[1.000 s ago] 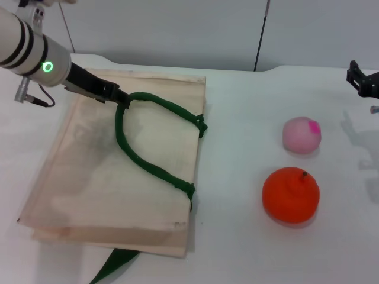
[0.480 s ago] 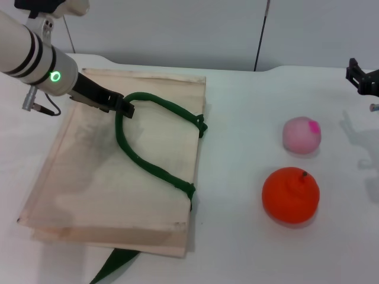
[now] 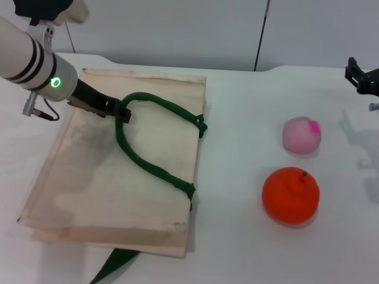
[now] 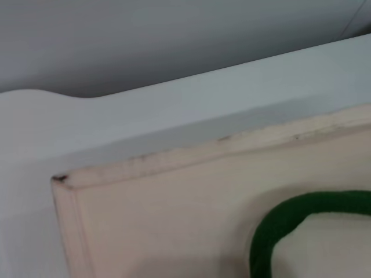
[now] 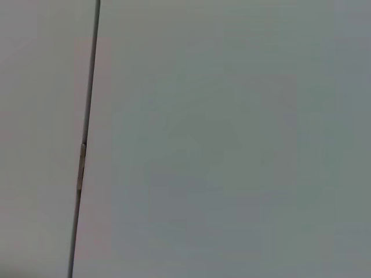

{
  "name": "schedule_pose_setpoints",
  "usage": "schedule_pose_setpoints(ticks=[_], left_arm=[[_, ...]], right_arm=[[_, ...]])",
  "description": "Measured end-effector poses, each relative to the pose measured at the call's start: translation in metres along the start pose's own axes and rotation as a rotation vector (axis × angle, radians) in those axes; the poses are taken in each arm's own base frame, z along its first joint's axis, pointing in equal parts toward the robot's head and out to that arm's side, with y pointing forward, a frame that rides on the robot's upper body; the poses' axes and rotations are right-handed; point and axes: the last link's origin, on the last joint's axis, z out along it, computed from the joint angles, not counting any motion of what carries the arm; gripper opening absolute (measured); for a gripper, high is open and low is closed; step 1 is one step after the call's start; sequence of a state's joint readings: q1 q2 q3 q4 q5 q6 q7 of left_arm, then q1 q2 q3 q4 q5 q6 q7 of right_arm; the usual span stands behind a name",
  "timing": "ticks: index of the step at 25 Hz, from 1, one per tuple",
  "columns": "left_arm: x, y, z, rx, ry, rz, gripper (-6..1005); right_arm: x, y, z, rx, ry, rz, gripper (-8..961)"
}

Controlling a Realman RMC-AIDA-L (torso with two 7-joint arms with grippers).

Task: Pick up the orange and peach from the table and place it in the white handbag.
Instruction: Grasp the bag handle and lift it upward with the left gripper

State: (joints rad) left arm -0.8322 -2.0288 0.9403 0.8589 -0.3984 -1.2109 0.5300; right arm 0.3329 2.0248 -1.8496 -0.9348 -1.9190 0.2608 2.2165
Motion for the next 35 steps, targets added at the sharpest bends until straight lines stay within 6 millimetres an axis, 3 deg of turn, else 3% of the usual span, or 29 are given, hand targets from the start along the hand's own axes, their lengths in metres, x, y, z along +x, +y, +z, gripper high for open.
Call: schedule_pose_setpoints(ticks=[35], left_arm=[[0.013, 0.003, -0.003, 0.056, -0.050, 0.055, 504]], right_arm=[[-0.005, 0.006, 0.000, -0.018, -0.014, -0.005, 796]])
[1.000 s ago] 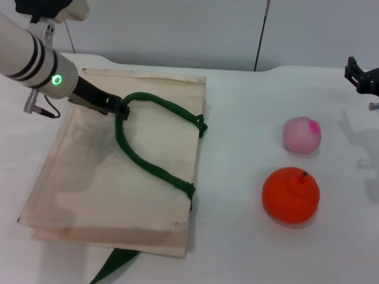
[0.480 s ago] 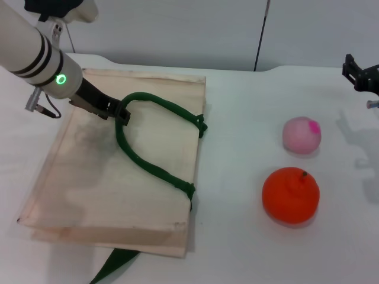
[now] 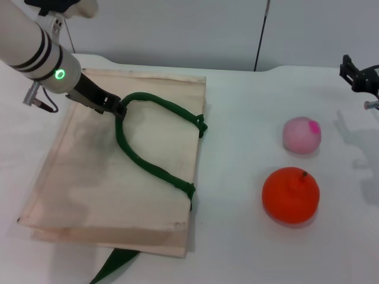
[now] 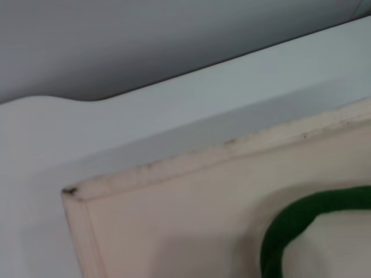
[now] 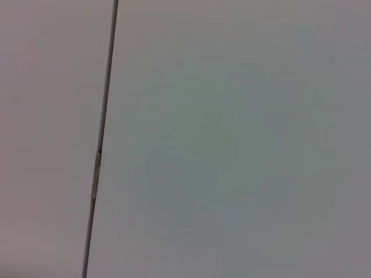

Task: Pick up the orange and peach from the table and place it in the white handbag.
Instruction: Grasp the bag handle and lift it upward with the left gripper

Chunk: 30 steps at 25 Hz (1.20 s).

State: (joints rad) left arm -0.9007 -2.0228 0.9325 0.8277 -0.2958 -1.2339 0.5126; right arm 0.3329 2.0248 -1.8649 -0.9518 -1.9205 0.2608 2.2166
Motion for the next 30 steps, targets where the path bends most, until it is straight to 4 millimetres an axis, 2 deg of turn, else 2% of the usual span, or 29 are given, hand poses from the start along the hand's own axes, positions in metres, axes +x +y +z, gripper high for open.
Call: schedule_pose_setpoints(ticks=[30], left_arm=[[0.007, 0.009, 0.016, 0.005, 0.037, 0.013, 496]], right_arm=[[-0.003, 0.001, 0.000, -0.003, -0.009, 0.002, 796]])
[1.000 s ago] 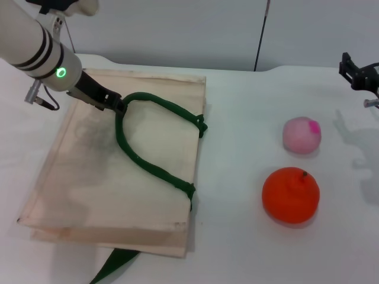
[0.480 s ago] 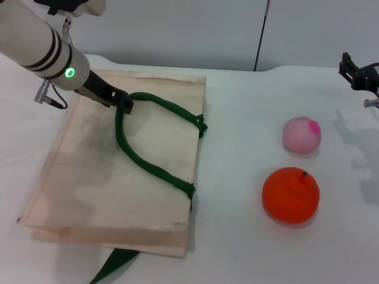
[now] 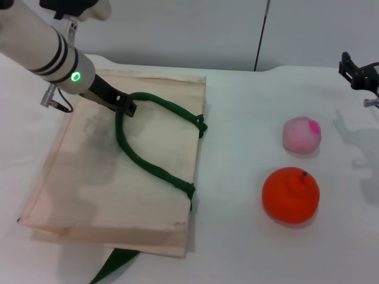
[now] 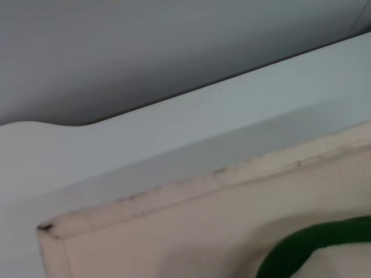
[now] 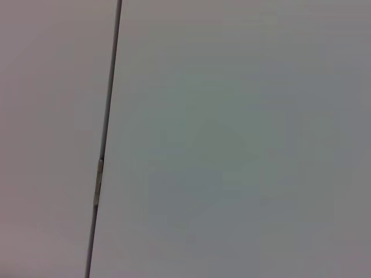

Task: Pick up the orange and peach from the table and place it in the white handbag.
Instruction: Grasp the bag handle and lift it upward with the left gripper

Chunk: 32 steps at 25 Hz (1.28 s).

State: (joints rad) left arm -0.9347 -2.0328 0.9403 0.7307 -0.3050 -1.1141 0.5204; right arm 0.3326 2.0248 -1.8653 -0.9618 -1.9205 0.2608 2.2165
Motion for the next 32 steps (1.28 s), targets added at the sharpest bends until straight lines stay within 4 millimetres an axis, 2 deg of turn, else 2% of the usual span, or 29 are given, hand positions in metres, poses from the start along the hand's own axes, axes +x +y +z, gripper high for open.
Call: schedule_pose_setpoints(ticks=[12, 20, 22, 27, 32], left_arm=[[0.001, 0.005, 0.006, -0.006, -0.005, 0.019, 397], [0.002, 0.006, 0.003, -0.040, 0.017, 0.035, 144], [0.002, 0.005, 0.001, -0.043, 0.024, 0.034, 137], [0.002, -0.004, -0.012, -0.034, 0.046, 0.029, 122], [0.005, -0.012, -0.040, -0.037, 0.117, 0.025, 122]], right_arm=[[-0.001, 0.001, 0.000, -0.002, -0.003, 0.000, 795], [-0.001, 0.001, 0.000, -0.002, -0.002, -0.002, 795], [-0.001, 0.001, 0.000, -0.002, -0.003, -0.003, 795], [0.001, 0.000, 0.000, -0.001, 0.001, -0.005, 795], [0.003, 0.000, -0.001, 0.000, 0.008, -0.030, 795]])
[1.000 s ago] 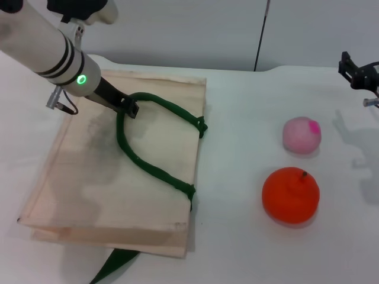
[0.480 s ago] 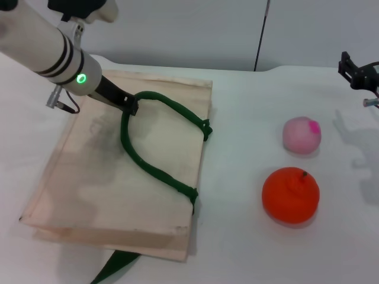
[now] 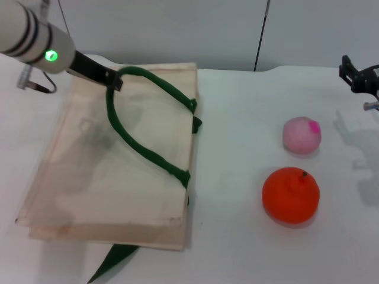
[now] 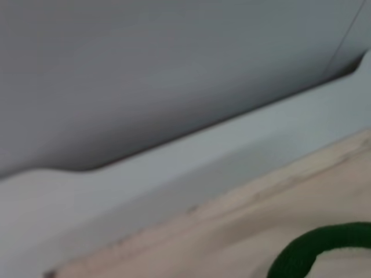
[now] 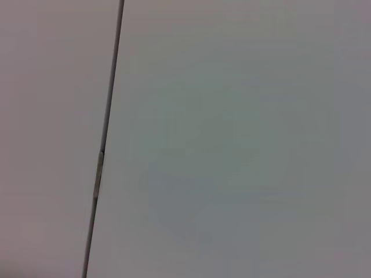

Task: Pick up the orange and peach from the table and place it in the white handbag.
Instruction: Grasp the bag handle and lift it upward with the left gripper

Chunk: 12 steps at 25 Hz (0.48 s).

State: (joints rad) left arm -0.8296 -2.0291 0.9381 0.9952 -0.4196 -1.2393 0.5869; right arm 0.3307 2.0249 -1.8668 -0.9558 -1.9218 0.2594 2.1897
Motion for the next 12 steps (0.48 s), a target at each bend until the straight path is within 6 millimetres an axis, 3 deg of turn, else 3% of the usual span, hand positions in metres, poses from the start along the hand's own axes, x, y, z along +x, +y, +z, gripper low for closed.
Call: schedule_pose_setpoints(ticks=[6, 12], left_arm=[[0.008, -0.007, -0.028, 0.028, 0.059, 0.019, 122], [0.026, -0.001, -0.055, 0.046, 0.123, 0.071, 122]], right_arm=[[0.004, 0.006, 0.000, -0.061, 0.042, -0.042, 791], [0.005, 0.010, 0.000, -0.102, 0.066, -0.043, 789]])
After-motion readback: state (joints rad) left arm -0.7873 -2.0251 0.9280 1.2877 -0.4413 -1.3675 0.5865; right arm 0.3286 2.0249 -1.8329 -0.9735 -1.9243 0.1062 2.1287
